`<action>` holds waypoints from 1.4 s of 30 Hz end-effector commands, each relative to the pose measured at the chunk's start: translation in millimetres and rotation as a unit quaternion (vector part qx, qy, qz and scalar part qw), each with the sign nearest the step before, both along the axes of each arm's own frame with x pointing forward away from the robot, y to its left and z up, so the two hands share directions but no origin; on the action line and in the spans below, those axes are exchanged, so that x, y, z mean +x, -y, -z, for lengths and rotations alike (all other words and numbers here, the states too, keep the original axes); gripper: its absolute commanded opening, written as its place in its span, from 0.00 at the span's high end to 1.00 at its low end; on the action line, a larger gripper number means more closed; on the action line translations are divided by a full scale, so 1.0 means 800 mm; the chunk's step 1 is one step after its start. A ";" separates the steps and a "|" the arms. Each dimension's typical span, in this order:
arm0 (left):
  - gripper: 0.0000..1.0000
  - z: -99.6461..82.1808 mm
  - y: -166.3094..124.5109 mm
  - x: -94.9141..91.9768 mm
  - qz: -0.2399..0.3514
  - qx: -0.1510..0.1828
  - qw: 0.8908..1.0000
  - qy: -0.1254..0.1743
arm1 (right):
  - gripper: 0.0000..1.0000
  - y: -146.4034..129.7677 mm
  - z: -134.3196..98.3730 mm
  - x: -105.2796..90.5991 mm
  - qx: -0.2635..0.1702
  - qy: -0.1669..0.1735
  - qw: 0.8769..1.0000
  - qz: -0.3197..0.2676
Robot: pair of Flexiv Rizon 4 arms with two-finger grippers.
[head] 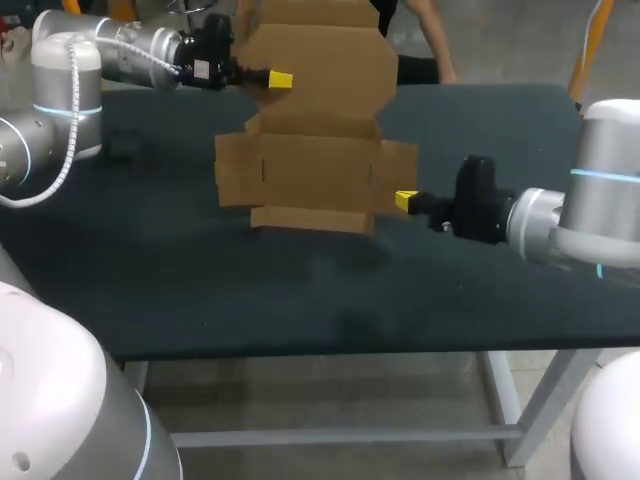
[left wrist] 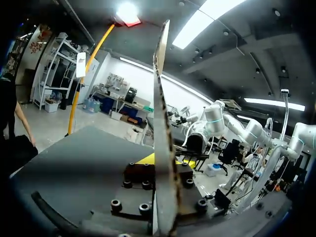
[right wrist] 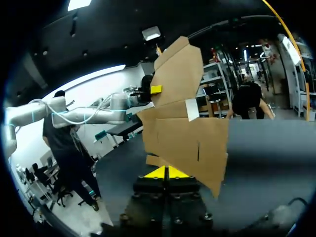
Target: Assemble the packaging by folding the flat box into shape, placing the metal phone stand inside, and closing the box properly
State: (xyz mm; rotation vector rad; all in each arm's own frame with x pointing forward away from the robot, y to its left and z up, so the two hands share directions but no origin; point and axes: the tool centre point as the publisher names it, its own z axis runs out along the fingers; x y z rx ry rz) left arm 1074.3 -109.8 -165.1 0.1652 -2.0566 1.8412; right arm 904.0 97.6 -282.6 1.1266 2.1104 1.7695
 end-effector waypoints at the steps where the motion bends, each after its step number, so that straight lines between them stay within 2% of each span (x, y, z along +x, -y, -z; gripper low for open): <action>1: 1.00 -0.009 0.000 -0.019 -0.125 0.043 0.991 0.019 | 1.00 -0.002 0.001 -0.001 0.000 0.001 1.000 0.002; 7: 1.00 -0.016 0.003 -0.032 -0.166 0.055 0.985 0.009 | 1.00 -0.018 0.003 -0.013 -0.018 0.027 0.999 -0.012; 12: 1.00 -0.013 0.007 -0.039 -0.200 0.067 0.978 -0.005 | 1.00 -0.022 0.009 -0.030 -0.031 0.050 0.998 -0.020; 20: 1.00 -0.007 0.012 -0.050 -0.228 0.083 0.970 -0.003 | 1.00 -0.023 0.022 -0.041 -0.034 0.055 0.998 -0.025; 31: 1.00 0.004 0.009 -0.057 -0.233 0.085 0.969 -0.014 | 1.00 -0.030 0.032 -0.048 -0.036 0.056 0.997 -0.034; 42: 1.00 0.013 0.001 -0.050 -0.196 0.056 0.979 -0.003 | 1.00 -0.042 0.035 -0.052 -0.041 0.054 0.997 -0.036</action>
